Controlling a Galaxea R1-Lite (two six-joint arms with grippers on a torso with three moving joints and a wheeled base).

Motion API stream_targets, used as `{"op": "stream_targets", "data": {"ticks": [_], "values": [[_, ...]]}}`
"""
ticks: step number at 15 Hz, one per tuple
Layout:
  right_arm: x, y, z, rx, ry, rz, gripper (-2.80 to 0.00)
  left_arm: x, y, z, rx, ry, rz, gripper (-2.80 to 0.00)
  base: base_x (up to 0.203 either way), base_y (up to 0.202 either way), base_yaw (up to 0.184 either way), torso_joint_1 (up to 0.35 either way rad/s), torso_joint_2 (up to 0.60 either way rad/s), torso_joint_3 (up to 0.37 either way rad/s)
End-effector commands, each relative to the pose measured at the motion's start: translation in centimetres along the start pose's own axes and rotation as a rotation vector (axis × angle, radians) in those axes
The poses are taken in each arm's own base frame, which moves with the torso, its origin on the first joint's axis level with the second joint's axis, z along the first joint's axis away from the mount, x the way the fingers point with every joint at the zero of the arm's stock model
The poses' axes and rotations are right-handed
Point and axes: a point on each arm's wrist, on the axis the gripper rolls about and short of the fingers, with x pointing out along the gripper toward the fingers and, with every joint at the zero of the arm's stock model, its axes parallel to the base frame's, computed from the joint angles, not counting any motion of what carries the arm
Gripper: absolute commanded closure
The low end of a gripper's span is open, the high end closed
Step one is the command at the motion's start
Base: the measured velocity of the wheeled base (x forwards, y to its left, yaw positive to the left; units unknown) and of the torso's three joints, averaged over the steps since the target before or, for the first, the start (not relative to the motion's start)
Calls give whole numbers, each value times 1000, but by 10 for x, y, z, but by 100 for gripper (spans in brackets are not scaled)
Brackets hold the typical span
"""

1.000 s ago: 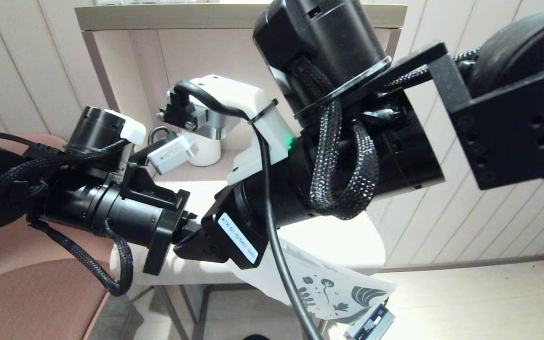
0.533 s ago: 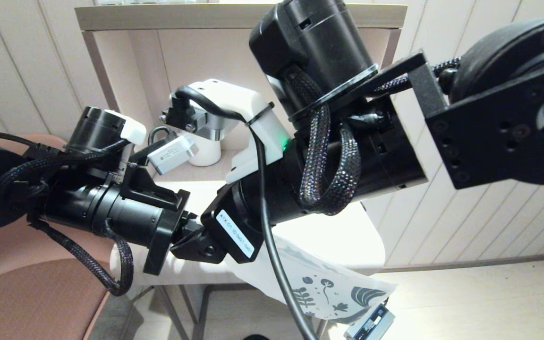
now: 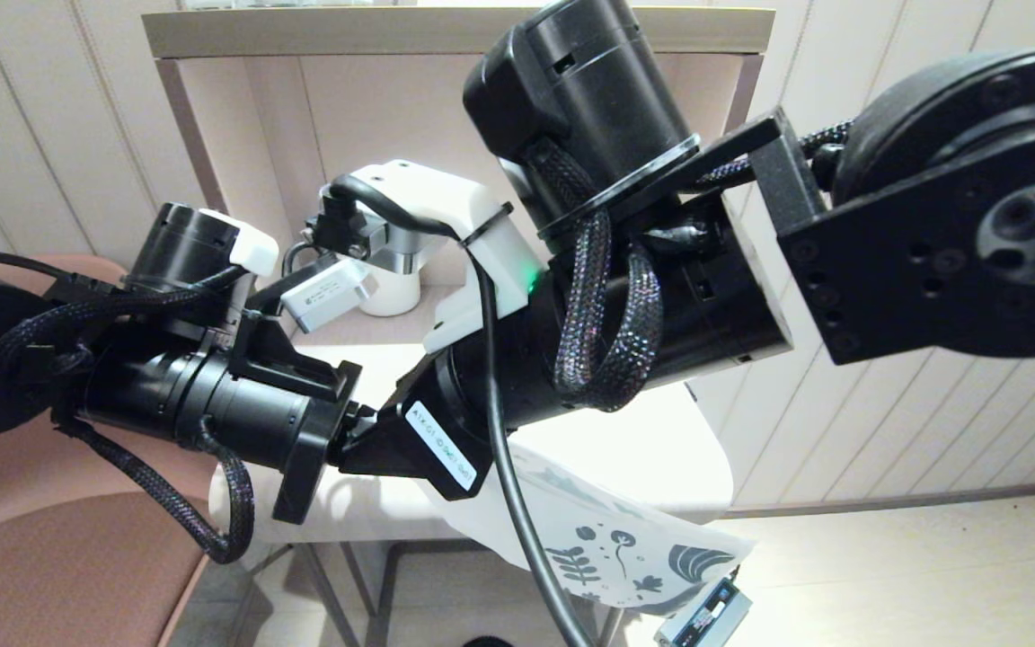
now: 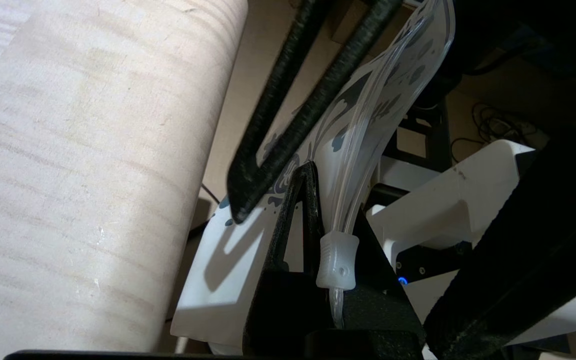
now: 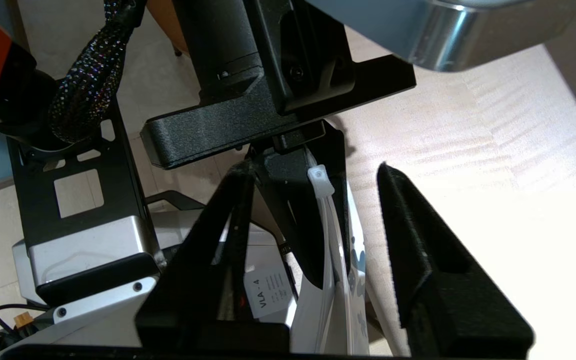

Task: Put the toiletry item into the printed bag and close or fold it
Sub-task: Close the strorage bag and place it on the desk

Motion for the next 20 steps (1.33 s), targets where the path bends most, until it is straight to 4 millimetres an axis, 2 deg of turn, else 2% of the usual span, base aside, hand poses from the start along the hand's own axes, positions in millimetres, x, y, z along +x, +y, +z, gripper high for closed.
{"op": "stream_targets", "data": {"ticks": [1,11,20], "values": [[1,0,0,-1,3,5,0,0,0,0,2,-2,-5,0,0,0,0,0,0,0],[5,0,-2,-1,13,18,0,-2,-2,1,7,-6,-5,0,0,0,0,0,0,0],[0,0,1,-6,-16,11,0,-2,-3,0,5,-5,-7,0,0,0,0,0,0,0]]}}
